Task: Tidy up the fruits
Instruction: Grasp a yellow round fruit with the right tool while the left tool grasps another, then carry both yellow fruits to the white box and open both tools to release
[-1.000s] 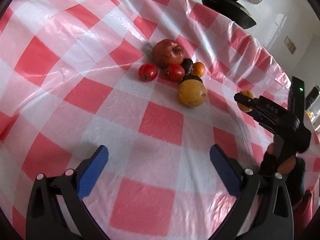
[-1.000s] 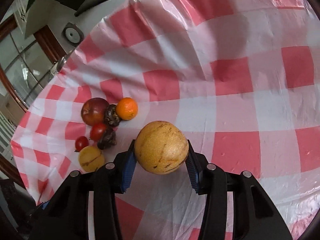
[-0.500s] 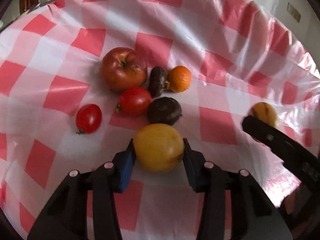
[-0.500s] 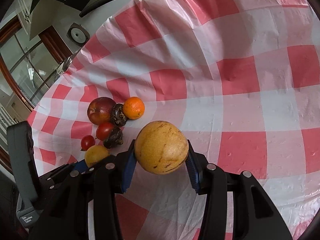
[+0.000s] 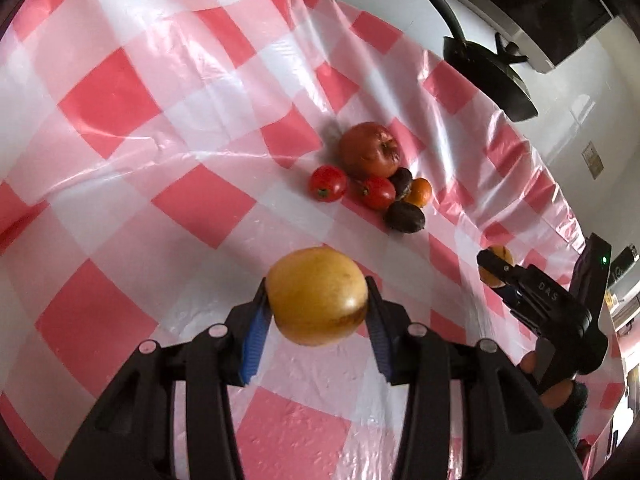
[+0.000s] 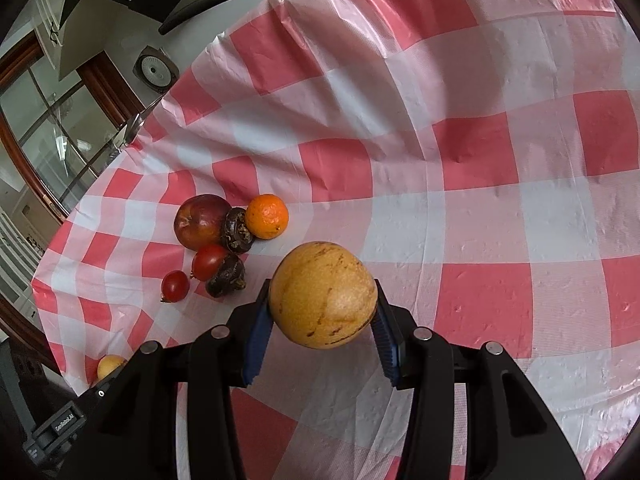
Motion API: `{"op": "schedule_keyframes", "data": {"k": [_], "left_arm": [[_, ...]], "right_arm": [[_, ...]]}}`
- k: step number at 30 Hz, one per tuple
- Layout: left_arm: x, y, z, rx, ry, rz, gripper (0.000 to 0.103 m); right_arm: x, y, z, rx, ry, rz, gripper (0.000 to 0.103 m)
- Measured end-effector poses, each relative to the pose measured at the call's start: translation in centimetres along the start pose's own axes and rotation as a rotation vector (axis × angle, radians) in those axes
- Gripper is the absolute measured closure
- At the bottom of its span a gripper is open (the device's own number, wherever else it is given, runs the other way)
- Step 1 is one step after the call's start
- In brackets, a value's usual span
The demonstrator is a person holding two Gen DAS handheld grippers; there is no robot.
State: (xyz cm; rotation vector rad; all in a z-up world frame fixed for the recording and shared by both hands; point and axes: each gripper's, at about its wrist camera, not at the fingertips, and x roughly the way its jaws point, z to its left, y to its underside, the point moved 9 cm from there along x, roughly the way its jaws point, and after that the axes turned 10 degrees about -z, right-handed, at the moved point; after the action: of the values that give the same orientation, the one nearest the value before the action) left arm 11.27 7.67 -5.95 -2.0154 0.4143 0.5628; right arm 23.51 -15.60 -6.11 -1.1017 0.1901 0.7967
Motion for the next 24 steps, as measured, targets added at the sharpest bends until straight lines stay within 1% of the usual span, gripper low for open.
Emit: {"op": "schedule_keyframes", "data": {"k": [3, 9, 14, 16, 19, 22, 24], "left_arm": [[0.0, -0.2, -0.7, 0.028, 0.009, -0.014, 0.058], [0.3, -0.2, -0.7, 0.023, -0.001, -0.022, 0.058], [-0.3, -0.4, -0.6, 0.014, 0.018, -0.039, 0.058], [-0.5, -0.4, -0.8, 0.023, 0.036, -0.039, 0.058], [-0.7, -0.1, -1.0, 0.030, 0.051, -0.026, 0.058], [-1.6, 0.4, -0.6, 0.015, 0.041, -0.026, 0.058], [-2.6, 0.8, -0.1, 0.011, 0.013, -0.036, 0.058]], "right_arm": [[0.1, 0.1, 0.0, -0.001, -0.003, 0.006, 0.057], [0.5, 0.3, -0.1, -0.001, 0.009, 0.023, 0.057], [0.4, 0.7, 0.3, -0.009, 0.023, 0.040, 0.057], [-0.2, 1.7, 0.4, 0.023, 0.038, 0.056, 0.057], [-2.0, 3.7, 2.1, 0.055, 0.003, 0.054, 0.057], [-3.6, 6.1, 4.1, 0.045, -0.006, 0.071, 0.057], [-4.4, 7.7, 5.7, 0.016, -0.003, 0.086, 0.057]]}}
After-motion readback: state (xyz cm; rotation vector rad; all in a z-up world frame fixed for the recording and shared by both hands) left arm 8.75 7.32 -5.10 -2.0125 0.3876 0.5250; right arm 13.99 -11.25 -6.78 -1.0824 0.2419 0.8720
